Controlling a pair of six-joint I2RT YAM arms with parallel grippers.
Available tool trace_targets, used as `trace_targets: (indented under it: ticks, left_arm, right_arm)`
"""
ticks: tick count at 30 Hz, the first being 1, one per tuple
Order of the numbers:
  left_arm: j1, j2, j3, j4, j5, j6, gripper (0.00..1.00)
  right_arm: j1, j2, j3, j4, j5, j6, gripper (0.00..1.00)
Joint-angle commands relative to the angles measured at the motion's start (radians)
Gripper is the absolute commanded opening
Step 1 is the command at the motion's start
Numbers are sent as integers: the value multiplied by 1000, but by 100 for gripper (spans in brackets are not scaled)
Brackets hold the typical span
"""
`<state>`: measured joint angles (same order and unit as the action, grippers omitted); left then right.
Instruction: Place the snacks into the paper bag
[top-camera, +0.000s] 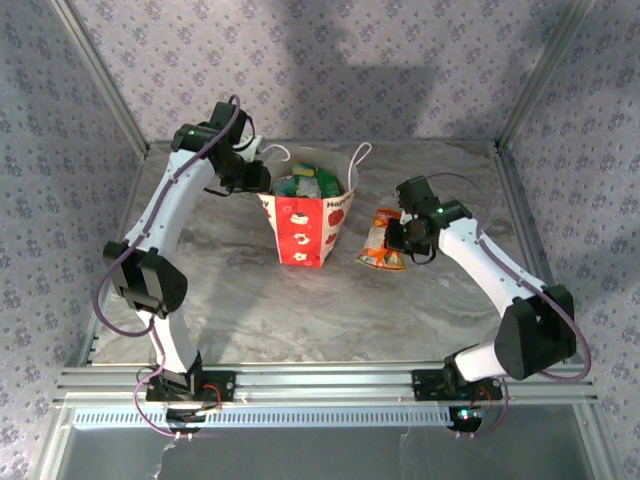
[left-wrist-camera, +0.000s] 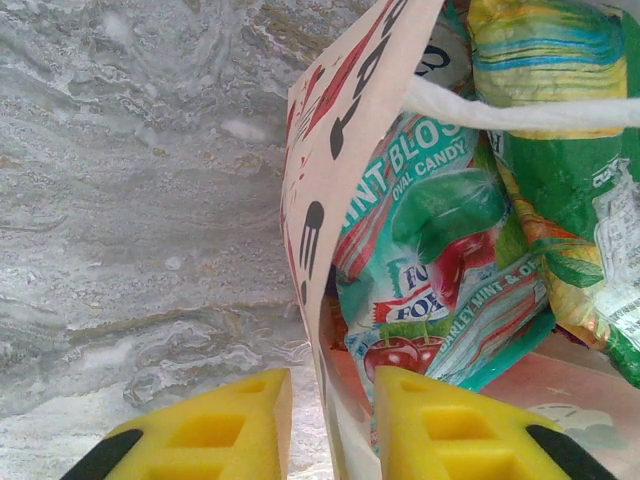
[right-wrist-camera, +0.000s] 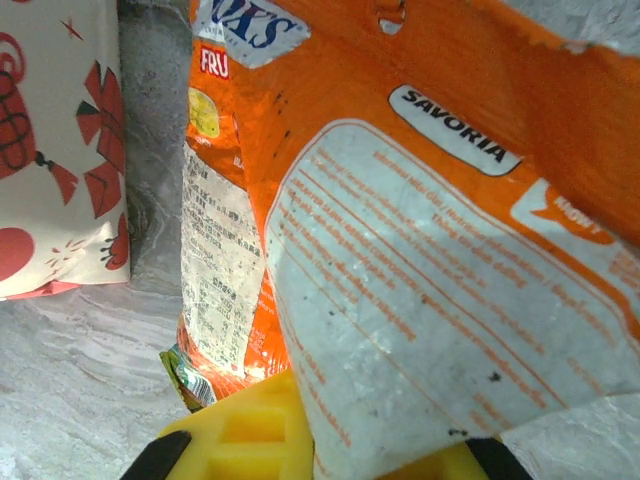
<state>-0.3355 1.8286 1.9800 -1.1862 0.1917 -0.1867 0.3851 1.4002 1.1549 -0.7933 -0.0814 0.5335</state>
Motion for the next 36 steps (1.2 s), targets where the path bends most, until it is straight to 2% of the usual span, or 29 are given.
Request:
trace_targets:
  ticks: [1, 12, 27, 36]
  left_arm:
    - [4, -32, -20, -6, -15, 26, 28]
    - [5, -47, -24, 33, -6, -4, 29]
    - [9, -41, -23, 98, 73, -64, 29]
    - [56, -58, -78, 152, 132, -150, 29]
  right_arm:
    - [8, -67, 79, -44, 45, -10, 0]
    - [30, -155, 137, -103, 120, -31, 0]
    - [64, -248, 228, -155, 202, -63, 0]
    - [92, -268, 281, -170, 228, -77, 0]
